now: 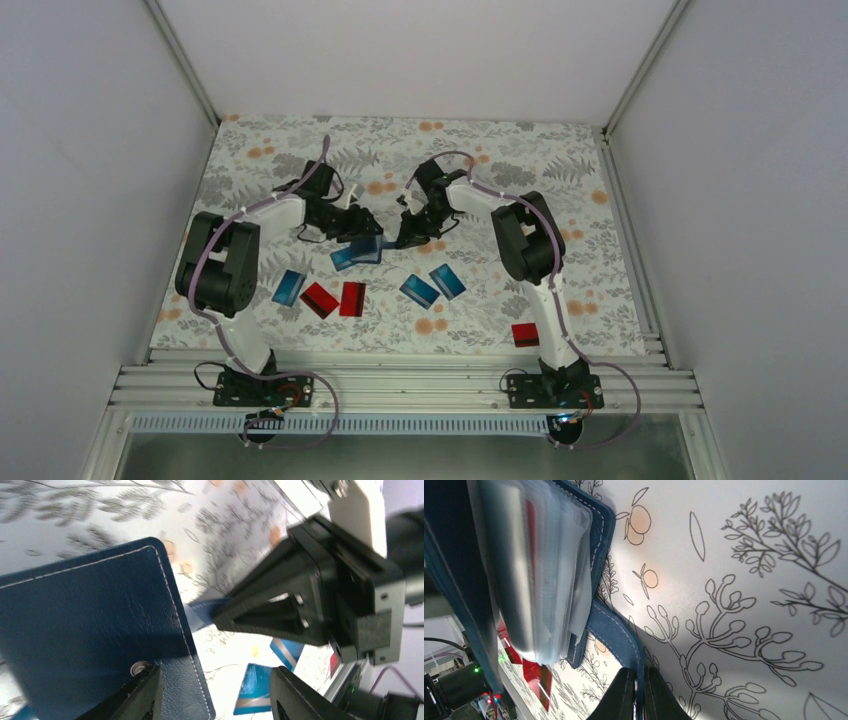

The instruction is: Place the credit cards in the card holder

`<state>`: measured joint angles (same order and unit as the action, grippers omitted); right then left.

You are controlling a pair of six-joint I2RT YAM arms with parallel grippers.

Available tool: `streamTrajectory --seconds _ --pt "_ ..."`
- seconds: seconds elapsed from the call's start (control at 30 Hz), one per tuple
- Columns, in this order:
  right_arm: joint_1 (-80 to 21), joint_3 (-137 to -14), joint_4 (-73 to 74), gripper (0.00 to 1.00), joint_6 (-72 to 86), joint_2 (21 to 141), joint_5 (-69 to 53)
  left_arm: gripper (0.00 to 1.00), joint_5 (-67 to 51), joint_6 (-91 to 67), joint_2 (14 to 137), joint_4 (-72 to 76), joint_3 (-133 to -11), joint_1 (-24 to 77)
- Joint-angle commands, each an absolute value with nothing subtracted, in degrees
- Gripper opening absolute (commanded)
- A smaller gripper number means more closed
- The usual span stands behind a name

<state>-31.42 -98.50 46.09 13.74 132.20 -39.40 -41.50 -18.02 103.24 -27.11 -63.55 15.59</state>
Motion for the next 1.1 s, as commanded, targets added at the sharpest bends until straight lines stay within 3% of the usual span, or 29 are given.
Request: streamTrajectory --seconds 0.0,0.3,0.57,0.6,0.7,0.77,0.93,1.07 --pt "-31.03 -99.91 45.53 0.04 14.79 131.44 -40.22 0.52 -37.21 -20.53 103.57 -25.92 -64.39 12.67" --pt "-30.97 -101.02 45.05 0.04 16.46 132.21 -40.00 0.25 -34.77 -20.41 105.57 -27.80 -64.63 9.19" --pt "-31.09 -102.12 44.27 0.04 18.06 132.60 -40.52 0.18 -34.68 -17.95 106.88 -29.75 -65.08 7.38" --pt "-31.11 -102.32 44.20 0.04 18.24 132.62 -40.53 0.19 -35.03 -17.34 106.70 -30.10 -65.46 7.38" --pt "-31.05 -102.67 44.01 0.04 18.61 132.88 -40.49 0.35 -39.42 -14.80 105.42 -30.33 -66.30 7.39" --pt "-31.06 -102.66 43.88 0.04 18.87 133.12 -40.46 0.40 -40.66 -12.62 105.04 -32.07 -67.44 7.49" --pt "-31.20 -103.36 43.64 0.04 19.57 133.99 -40.58 0.43 -29.43 -15.43 101.03 -33.58 -65.56 5.60" --pt "-31.16 -103.70 43.59 0.04 19.80 134.51 -40.52 0.62 -29.21 -17.20 96.37 -30.62 -62.85 4.16"
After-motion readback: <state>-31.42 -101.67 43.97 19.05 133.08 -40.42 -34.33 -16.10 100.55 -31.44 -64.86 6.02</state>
